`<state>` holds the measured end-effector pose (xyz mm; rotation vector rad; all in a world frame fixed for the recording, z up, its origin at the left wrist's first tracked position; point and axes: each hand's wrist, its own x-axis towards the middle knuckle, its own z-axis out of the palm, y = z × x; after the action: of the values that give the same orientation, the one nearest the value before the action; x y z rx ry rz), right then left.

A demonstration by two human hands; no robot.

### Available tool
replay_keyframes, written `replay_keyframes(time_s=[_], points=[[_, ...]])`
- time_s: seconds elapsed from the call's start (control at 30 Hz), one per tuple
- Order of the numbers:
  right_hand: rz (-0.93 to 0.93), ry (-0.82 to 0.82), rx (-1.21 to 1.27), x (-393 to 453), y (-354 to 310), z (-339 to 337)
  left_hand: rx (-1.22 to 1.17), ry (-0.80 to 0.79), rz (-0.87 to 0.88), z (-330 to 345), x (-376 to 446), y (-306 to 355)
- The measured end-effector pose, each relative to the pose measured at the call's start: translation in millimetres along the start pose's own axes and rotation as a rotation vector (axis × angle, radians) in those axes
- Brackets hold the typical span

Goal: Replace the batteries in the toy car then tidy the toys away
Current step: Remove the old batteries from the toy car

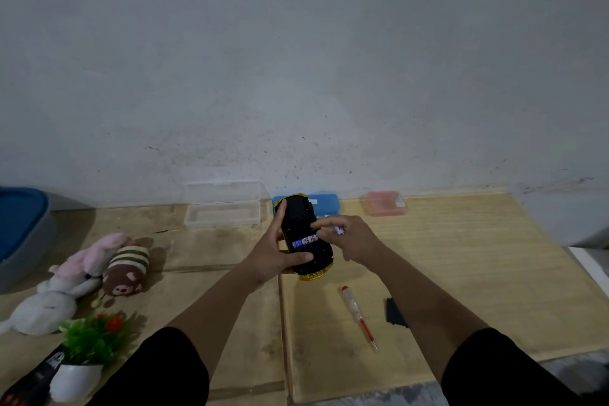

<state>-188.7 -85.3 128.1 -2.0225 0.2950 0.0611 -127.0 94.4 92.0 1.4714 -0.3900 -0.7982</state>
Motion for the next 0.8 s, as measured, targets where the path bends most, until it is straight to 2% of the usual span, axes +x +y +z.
replay_keyframes(time_s=[0.2,0.33,0.6,0.73,0.8], points=[[0.149,-0.237,0.034,0.7,-7.0,-4.2,-0.032,-0.024,0.013,5.4,2.1,0.5],[0.183,-0.291,-0.011,4.1,-8.4,-8.9,-0.051,-0.041,-0.005,7.8,1.7,-1.3],[0.135,-0.578,-0.44,18.7,-29.5,-30.1,0.184,-0.111,0.058,-13.8,7.5,5.9],[0.138,-0.593,-0.538,23.6,-33.5,-31.8,0.214,-0.125,0.074,-14.7,13.2,0.0],[0.078,-0.478,-0.591,24.1,-25.9,-29.5,0.235,-0.044,0.084,-14.7,17.1,-3.1]])
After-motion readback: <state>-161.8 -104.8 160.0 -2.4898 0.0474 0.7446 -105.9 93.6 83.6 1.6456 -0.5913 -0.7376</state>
